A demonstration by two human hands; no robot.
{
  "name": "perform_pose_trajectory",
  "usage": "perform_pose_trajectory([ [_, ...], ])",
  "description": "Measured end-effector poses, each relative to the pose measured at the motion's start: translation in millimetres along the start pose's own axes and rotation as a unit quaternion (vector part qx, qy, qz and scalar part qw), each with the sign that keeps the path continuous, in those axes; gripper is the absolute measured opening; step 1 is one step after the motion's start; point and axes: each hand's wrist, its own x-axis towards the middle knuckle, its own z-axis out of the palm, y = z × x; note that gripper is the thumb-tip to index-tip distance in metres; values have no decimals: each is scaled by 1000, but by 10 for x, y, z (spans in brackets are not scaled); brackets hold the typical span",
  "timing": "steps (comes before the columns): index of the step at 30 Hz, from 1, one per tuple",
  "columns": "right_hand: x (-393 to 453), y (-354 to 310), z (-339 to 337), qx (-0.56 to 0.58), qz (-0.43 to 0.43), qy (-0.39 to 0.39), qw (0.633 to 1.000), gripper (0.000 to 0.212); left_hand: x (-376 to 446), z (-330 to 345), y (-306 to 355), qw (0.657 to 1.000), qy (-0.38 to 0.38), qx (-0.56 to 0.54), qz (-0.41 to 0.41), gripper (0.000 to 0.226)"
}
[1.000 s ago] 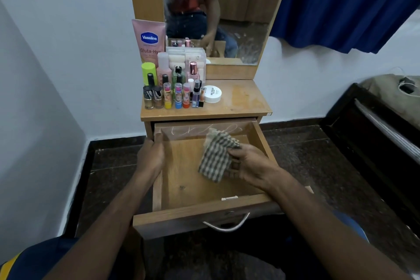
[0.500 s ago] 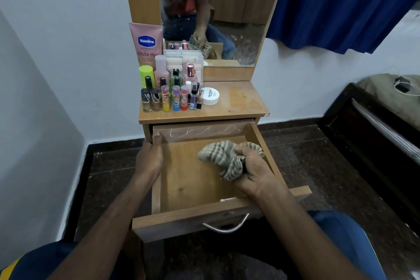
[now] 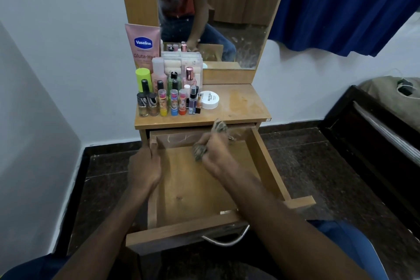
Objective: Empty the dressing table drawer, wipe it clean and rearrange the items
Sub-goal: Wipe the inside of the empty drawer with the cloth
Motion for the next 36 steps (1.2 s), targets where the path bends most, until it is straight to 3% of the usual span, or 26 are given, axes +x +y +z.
perform_pose_trajectory([
  [2, 178, -279, -131, 102, -54, 88, 989, 31, 8, 1, 0, 1000, -4, 2, 5, 57],
  [4, 267, -393, -109, 114, -60, 129, 983, 33, -6, -5, 16, 1000, 2, 12, 9, 53],
  [7, 169, 19, 140, -44, 16, 52, 998, 30, -17, -19, 37, 1000, 6, 16, 17, 51],
  [9, 86, 110, 110, -58, 47, -14, 997, 30, -29, -27, 43, 1000, 7, 13, 21, 51],
  [12, 213, -235, -168, 77, -11, 57, 995, 32, 4, -8, 21, 999, 2, 25, 20, 53],
  [14, 257, -387, -232, 96, -35, 105, 989, 35, 7, 9, 3, 999, 7, 31, 15, 56],
  [16, 204, -263, -92, 35, 4, 79, 996, 33, 16, 20, -1, 999, 12, 33, 5, 56],
  [18, 82, 35, 123, -18, 52, -6, 998, 32, 20, 17, -6, 999, 14, 31, 14, 55],
  [21, -66, 131, 256, 41, 87, -102, 990, 32, 4, -3, 6, 999, 19, 27, 31, 50],
  [24, 167, -221, -23, 229, 79, -40, 969, 24, -1, -9, 5, 999, 11, 27, 26, 49],
  [27, 282, -391, -259, 299, 42, 25, 953, 21, 31, 19, -34, 999, 7, 34, 21, 56],
  [30, 14, -118, 85, 235, 47, -27, 970, 25, 49, 31, -64, 999, 5, 31, 11, 58],
  [34, -181, 245, 545, 122, 131, -144, 973, 25, 65, 36, -68, 999, 15, 32, 21, 56],
  [36, -142, 172, 465, 122, 153, -139, 971, 22, 48, 33, -48, 999, 11, 27, 21, 56],
])
